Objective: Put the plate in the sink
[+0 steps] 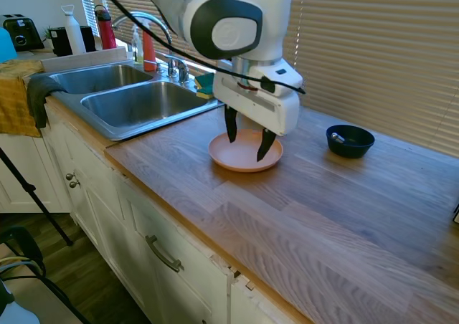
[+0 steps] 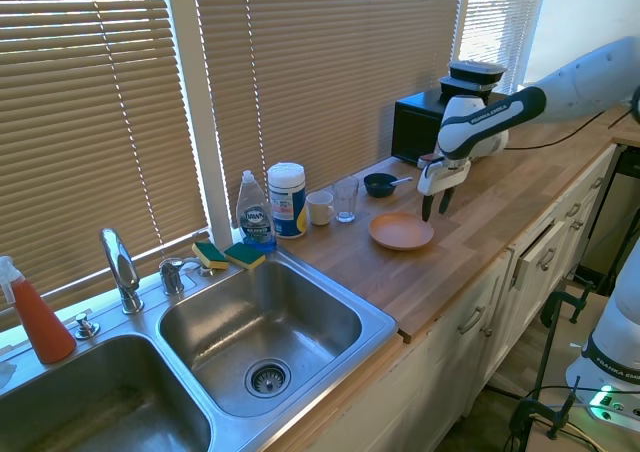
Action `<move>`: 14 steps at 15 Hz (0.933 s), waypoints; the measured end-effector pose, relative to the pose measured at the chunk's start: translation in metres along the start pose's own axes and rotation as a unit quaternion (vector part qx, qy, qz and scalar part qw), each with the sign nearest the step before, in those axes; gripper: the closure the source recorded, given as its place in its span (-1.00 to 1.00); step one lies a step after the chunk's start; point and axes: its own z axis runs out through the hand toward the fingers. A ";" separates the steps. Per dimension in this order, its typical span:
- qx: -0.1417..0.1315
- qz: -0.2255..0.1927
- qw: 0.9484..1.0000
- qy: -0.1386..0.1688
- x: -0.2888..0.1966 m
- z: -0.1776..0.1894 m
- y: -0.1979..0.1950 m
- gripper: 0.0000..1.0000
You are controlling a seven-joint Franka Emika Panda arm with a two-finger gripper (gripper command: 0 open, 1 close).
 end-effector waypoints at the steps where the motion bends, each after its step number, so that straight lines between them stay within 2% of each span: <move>1: 0.003 -0.001 1.000 -0.003 0.012 0.006 0.000 -1.00; 6: 0.019 -0.027 0.999 -0.021 0.046 0.036 -0.007 -1.00; 11: 0.038 -0.054 0.997 -0.035 0.051 0.052 -0.017 -1.00; 12: 0.039 -0.056 0.997 -0.036 0.051 0.054 -0.020 1.00; 14: 0.043 -0.060 0.997 -0.038 0.052 0.056 -0.026 1.00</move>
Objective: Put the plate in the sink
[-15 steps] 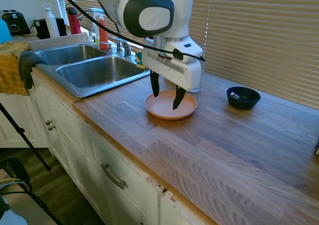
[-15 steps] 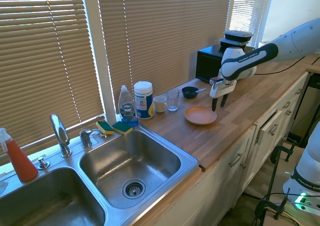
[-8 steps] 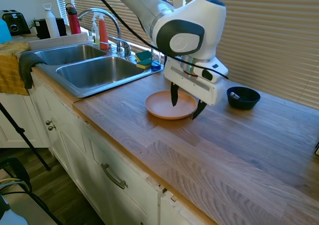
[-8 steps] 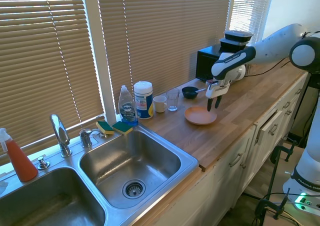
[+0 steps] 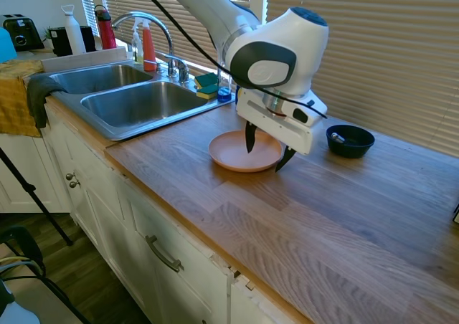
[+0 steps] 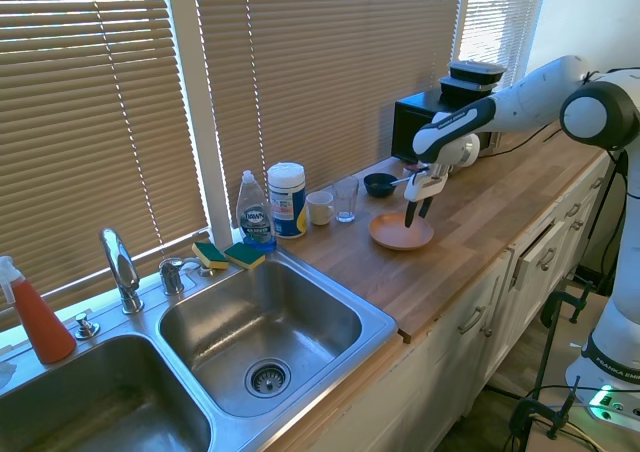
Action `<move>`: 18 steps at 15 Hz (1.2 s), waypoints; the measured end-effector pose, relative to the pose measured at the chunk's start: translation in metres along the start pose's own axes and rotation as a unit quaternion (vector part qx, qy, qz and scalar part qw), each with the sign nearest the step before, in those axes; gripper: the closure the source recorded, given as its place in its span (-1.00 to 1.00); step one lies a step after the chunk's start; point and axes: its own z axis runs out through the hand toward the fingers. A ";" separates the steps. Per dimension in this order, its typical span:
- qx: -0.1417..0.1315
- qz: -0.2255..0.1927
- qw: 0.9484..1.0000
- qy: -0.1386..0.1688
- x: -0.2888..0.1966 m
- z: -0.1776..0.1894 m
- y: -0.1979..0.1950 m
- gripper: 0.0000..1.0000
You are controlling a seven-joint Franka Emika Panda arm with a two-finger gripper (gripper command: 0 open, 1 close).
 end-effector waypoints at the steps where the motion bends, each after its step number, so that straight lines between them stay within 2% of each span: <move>1: 0.002 -0.003 1.000 -0.002 0.000 0.002 -0.001 1.00; 18: 0.038 -0.019 0.999 -0.013 0.011 0.011 0.014 1.00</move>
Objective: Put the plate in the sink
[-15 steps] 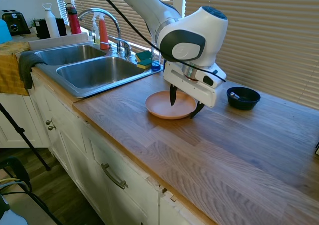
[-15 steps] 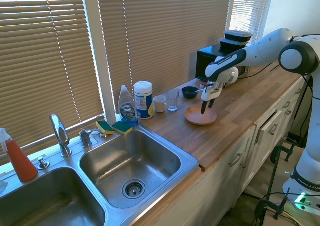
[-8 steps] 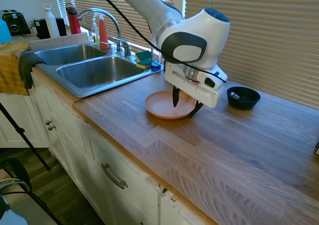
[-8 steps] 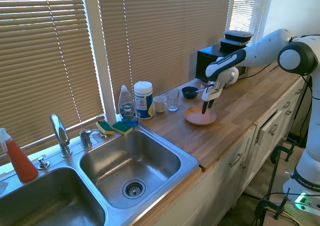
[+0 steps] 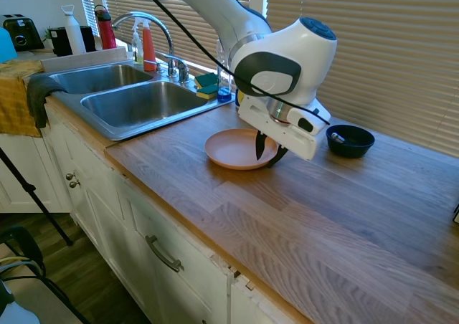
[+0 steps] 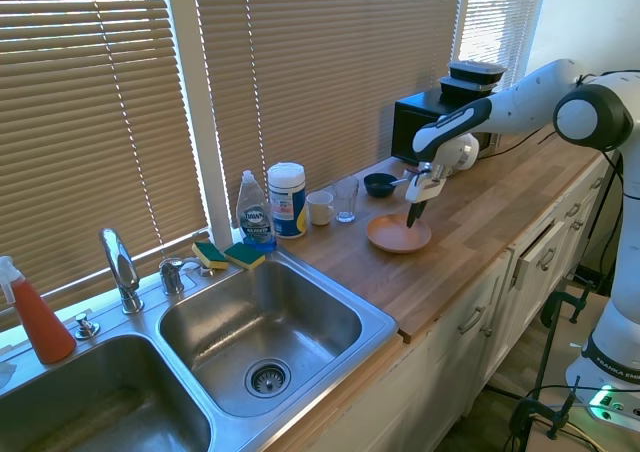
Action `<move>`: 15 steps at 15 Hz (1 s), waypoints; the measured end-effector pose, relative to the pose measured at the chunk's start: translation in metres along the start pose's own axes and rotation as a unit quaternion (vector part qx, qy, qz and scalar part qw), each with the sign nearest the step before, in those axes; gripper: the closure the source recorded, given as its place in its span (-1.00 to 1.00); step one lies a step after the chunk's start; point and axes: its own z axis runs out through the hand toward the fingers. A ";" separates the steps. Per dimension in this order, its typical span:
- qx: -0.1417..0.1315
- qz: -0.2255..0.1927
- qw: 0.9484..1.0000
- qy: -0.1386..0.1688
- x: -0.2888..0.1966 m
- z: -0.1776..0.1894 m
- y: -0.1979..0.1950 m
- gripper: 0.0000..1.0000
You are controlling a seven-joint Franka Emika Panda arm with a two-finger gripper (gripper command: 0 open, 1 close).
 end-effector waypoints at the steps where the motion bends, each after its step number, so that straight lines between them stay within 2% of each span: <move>1: 0.002 0.000 1.000 -0.004 0.000 0.001 0.001 1.00; 4: 0.011 0.004 1.000 -0.025 0.004 0.002 0.000 1.00; 7: 0.024 0.008 0.998 -0.061 0.014 0.004 0.003 1.00; 13: 0.052 0.018 0.991 -0.122 0.012 0.012 -0.002 1.00; 15: 0.055 0.016 0.990 -0.129 0.004 0.010 -0.012 1.00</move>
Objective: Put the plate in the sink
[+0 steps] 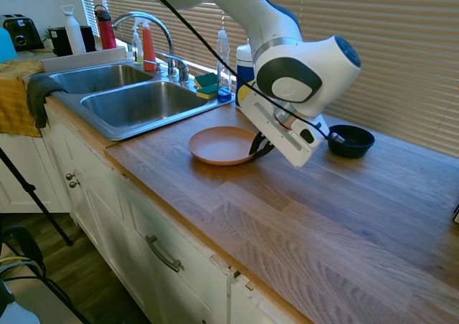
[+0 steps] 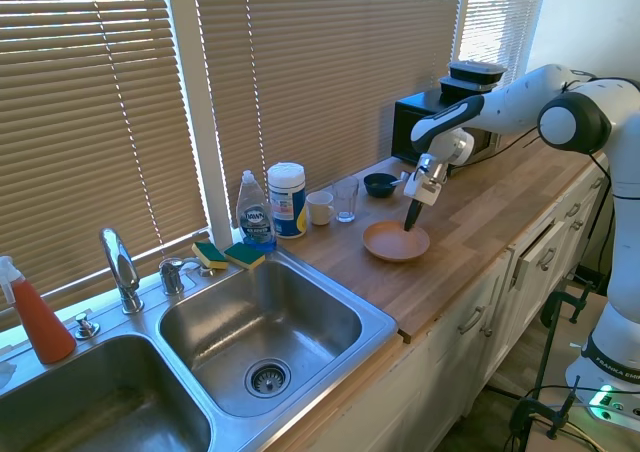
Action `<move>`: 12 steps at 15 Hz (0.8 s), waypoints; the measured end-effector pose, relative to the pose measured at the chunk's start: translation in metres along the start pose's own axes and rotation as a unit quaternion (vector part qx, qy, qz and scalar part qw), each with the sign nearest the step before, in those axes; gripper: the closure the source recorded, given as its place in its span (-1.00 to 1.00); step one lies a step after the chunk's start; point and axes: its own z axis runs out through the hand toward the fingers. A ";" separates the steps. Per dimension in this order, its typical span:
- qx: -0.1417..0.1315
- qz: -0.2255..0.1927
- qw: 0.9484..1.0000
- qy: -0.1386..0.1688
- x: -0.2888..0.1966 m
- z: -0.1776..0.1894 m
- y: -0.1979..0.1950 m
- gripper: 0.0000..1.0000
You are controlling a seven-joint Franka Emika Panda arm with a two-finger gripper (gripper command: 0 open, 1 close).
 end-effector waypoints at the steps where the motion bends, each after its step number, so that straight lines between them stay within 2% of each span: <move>1: 0.002 0.000 1.000 0.000 -0.007 -0.003 -0.008 1.00; 5: 0.010 0.003 1.000 -0.005 -0.065 -0.013 -0.048 1.00; 8: 0.006 0.008 1.000 -0.011 -0.110 -0.002 -0.080 1.00; 12: 0.003 0.018 1.000 0.006 -0.148 0.020 -0.116 1.00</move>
